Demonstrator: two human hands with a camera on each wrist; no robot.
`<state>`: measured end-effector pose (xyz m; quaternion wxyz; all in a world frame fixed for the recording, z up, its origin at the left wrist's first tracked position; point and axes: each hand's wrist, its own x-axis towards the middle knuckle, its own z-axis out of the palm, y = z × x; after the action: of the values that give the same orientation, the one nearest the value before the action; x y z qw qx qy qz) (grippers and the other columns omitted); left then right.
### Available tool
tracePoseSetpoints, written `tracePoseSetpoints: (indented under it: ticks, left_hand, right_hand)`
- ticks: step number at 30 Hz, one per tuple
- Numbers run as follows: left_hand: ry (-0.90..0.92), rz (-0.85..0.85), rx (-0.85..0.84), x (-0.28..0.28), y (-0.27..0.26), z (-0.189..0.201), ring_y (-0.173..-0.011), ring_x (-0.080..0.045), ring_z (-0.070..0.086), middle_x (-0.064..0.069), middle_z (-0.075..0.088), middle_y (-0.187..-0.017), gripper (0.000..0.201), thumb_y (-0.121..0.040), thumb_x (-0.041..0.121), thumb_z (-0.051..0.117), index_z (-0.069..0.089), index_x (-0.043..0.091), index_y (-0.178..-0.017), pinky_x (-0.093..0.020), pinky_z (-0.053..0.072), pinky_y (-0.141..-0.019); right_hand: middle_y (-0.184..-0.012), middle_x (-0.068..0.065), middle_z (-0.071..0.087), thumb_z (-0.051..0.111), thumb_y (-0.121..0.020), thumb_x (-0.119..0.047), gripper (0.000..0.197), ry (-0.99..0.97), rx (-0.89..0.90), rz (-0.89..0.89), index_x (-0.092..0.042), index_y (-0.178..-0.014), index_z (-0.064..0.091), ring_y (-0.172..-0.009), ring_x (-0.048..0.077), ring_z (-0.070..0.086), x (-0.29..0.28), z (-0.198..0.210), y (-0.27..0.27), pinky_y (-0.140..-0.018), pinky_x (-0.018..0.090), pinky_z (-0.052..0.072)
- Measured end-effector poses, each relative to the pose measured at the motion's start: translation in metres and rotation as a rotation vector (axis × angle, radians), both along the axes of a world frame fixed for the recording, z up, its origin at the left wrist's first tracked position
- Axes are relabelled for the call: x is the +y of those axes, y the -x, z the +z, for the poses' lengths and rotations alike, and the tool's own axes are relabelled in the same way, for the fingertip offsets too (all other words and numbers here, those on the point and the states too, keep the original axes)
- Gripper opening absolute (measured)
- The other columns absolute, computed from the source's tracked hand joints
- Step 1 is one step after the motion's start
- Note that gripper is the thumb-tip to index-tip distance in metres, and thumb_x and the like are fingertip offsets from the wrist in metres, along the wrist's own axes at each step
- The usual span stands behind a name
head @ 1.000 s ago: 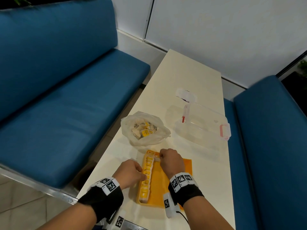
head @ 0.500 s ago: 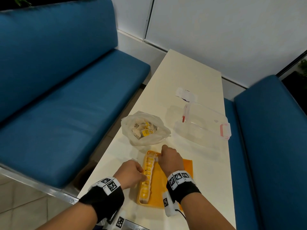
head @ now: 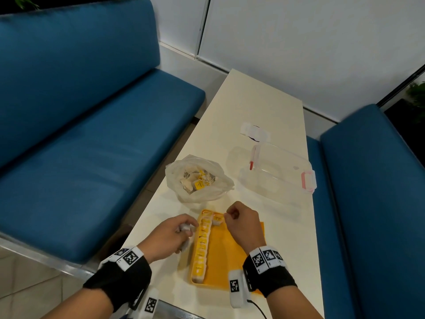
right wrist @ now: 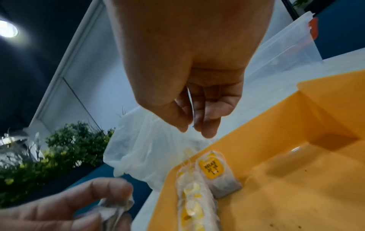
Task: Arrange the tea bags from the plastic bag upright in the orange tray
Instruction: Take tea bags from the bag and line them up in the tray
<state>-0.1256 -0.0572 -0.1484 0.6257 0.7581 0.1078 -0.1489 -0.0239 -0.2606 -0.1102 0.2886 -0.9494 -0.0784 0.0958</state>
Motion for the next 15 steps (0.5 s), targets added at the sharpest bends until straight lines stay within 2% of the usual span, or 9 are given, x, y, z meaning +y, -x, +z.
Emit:
tracePoseSetpoints:
  ticks: [2,4,6,9,12,15]
  left_hand:
    - [0.064,-0.006,-0.045,-0.003,0.001,0.007,-0.068,-0.017,0.06,-0.008,0.065,-0.108,0.033,-0.1,0.012,0.057,0.056,0.04,-0.117,-0.028,0.053,-0.06]
    - [0.104,-0.029,-0.066,-0.006,0.0,0.009,-0.07,-0.021,0.062,-0.007,0.064,-0.109,0.047,-0.099,0.016,0.061,0.044,0.049,-0.127,-0.032,0.056,-0.062]
    - [0.127,-0.061,-0.093,-0.008,-0.002,0.009,-0.073,-0.024,0.065,-0.007,0.067,-0.102,0.063,-0.097,0.013,0.063,0.035,0.056,-0.134,-0.042,0.059,-0.067]
    - [0.161,-0.097,-0.112,-0.013,-0.004,0.011,-0.074,-0.018,0.065,-0.006,0.071,-0.098,0.078,-0.094,0.005,0.061,0.027,0.062,-0.135,-0.038,0.056,-0.066]
    - [0.161,-0.11,-0.112,-0.015,-0.008,0.014,-0.075,-0.023,0.063,-0.017,0.068,-0.104,0.081,-0.091,0.007,0.062,0.026,0.064,-0.136,-0.034,0.055,-0.063]
    - [0.176,-0.105,-0.1,-0.014,-0.01,0.017,-0.071,-0.022,0.063,-0.022,0.067,-0.102,0.078,-0.086,0.009,0.063,0.031,0.059,-0.136,-0.035,0.054,-0.061]
  right_hand:
    - [-0.081,-0.008,0.068,0.069,-0.086,-0.021,0.002,-0.108,0.079,0.03,-0.023,-0.086,0.068,-0.076,0.007,0.064,0.002,0.004,0.004,-0.064,0.015,0.047]
    - [-0.083,-0.005,0.07,0.071,-0.086,-0.026,0.003,-0.229,0.209,0.059,-0.026,-0.088,0.069,-0.073,0.011,0.068,0.006,0.007,0.009,-0.064,0.024,0.052]
    - [-0.085,-0.003,0.071,0.07,-0.09,-0.024,0.006,-0.331,0.332,0.072,-0.021,-0.095,0.072,-0.069,0.013,0.068,0.011,0.01,0.015,-0.055,0.024,0.046]
    - [-0.085,0.003,0.07,0.068,-0.092,-0.021,0.012,-0.433,0.433,0.057,-0.015,-0.1,0.073,-0.069,0.013,0.066,0.015,0.015,0.022,-0.052,0.026,0.042]
    - [-0.082,0.014,0.07,0.072,-0.089,-0.016,0.013,-0.498,0.441,0.079,-0.007,-0.098,0.074,-0.067,0.015,0.064,0.017,0.02,0.025,-0.053,0.02,0.042]
    - [-0.084,0.016,0.067,0.072,-0.087,-0.004,0.017,-0.55,0.413,0.094,0.002,-0.102,0.071,-0.06,0.015,0.063,0.018,0.023,0.028,-0.051,0.012,0.042]
